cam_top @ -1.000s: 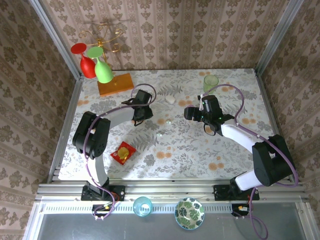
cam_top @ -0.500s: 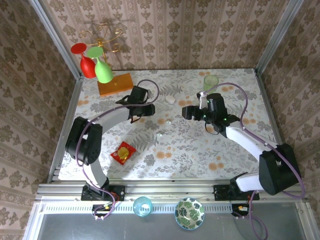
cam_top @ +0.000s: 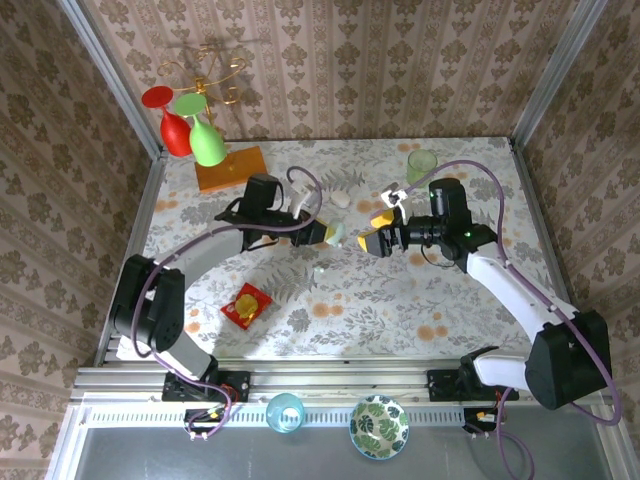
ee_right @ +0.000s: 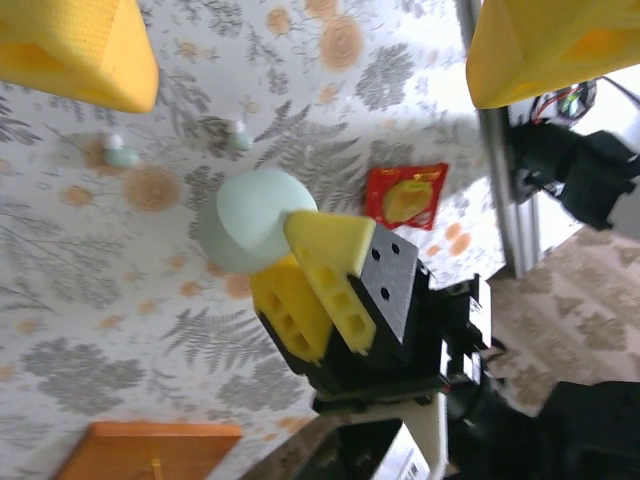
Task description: Insert wireless bluetooth earbuds into charging case
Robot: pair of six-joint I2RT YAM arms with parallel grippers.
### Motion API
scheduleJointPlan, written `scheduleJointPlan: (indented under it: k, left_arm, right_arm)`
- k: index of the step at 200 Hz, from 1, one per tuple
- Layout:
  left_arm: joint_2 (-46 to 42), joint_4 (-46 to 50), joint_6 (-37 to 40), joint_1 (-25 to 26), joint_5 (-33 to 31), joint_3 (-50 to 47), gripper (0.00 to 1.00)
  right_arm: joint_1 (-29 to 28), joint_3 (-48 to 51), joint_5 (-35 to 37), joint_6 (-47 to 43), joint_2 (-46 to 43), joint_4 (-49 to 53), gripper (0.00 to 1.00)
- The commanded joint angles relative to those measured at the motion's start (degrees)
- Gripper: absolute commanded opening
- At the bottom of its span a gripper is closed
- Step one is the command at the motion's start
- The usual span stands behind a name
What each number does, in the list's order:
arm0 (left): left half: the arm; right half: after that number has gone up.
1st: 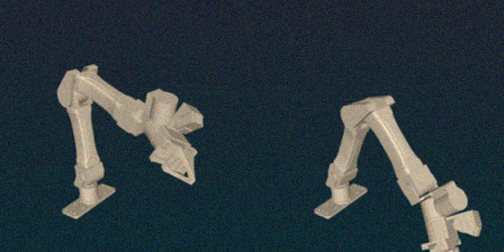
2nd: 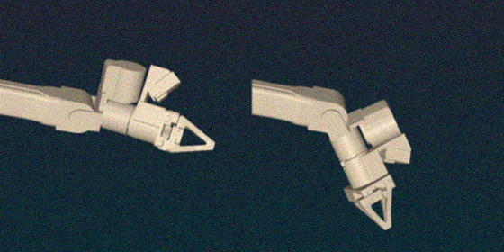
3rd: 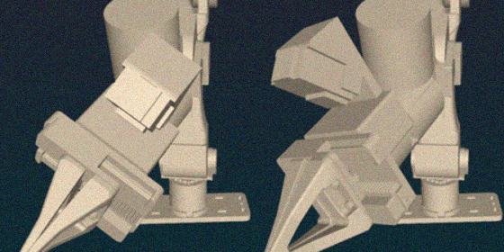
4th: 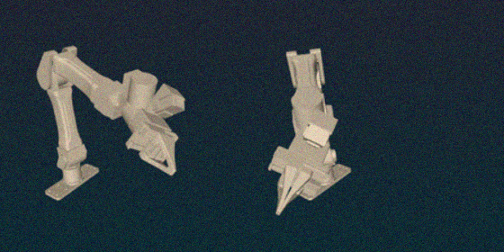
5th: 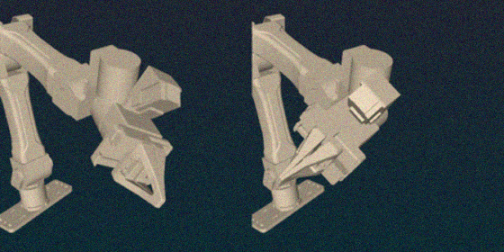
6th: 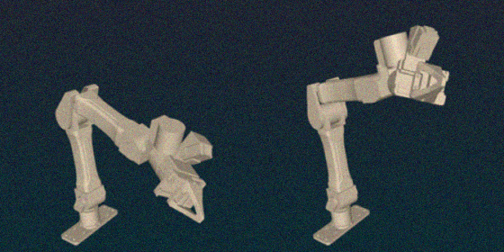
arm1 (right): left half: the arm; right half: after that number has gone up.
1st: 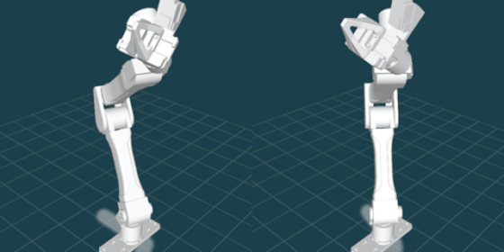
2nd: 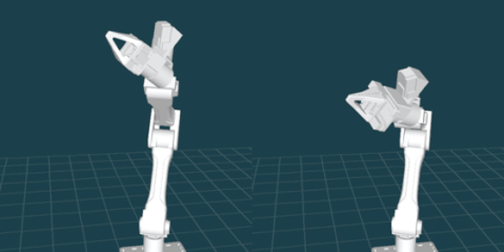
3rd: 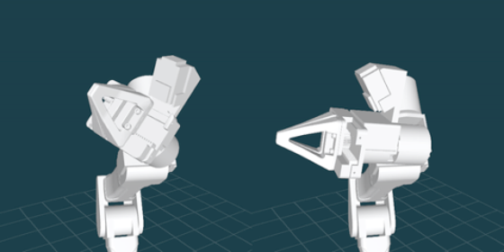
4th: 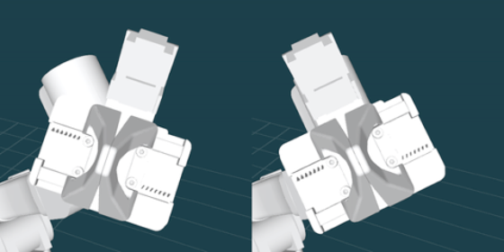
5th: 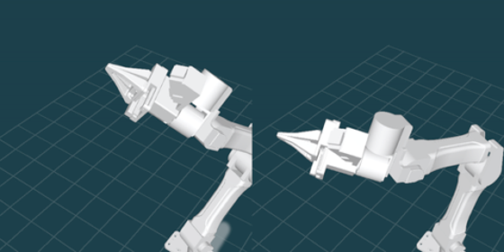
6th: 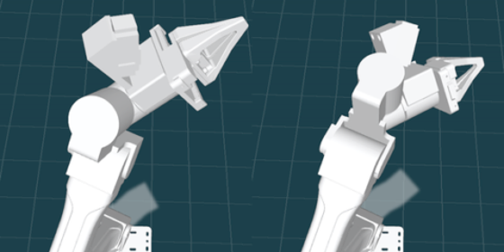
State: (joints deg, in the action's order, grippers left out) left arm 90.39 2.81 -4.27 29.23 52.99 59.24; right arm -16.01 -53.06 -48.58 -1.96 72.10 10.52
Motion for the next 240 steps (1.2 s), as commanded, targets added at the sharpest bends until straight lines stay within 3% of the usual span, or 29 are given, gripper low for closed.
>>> scheduleJointPlan:
  k: [1,45,118,150,203,240]
  left_arm:
    - [-4.11,-4.77,3.89,1.49,9.94,-1.07,0.06]
    - [-5.05,-3.16,5.51,3.16,15.42,-0.35,0.06]
    - [-6.28,-0.57,7.35,4.77,15.45,0.92,0.06]
    - [-6.88,-1.83,6.79,5.04,15.56,0.67,0.06]
    - [-6.82,-3.56,5.18,5.09,16.09,0.24,0.06]
    - [-6.61,-3.90,5.30,5.11,15.21,0.15,0.07]
  right_arm:
    - [0.00,-3.03,-7.69,-7.80,-0.38,7.16,0.80]
    - [-0.61,-6.60,-11.99,-12.77,2.60,11.78,0.75]
    - [-2.77,-9.42,-14.81,-15.76,6.68,14.69,0.56]
    - [-3.39,-10.46,-15.66,-16.91,8.73,16.08,0.52]
    - [-3.35,-10.60,-17.81,-17.75,9.47,16.31,0.36]
    - [-3.17,-10.22,-18.21,-17.45,9.56,15.69,0.19]
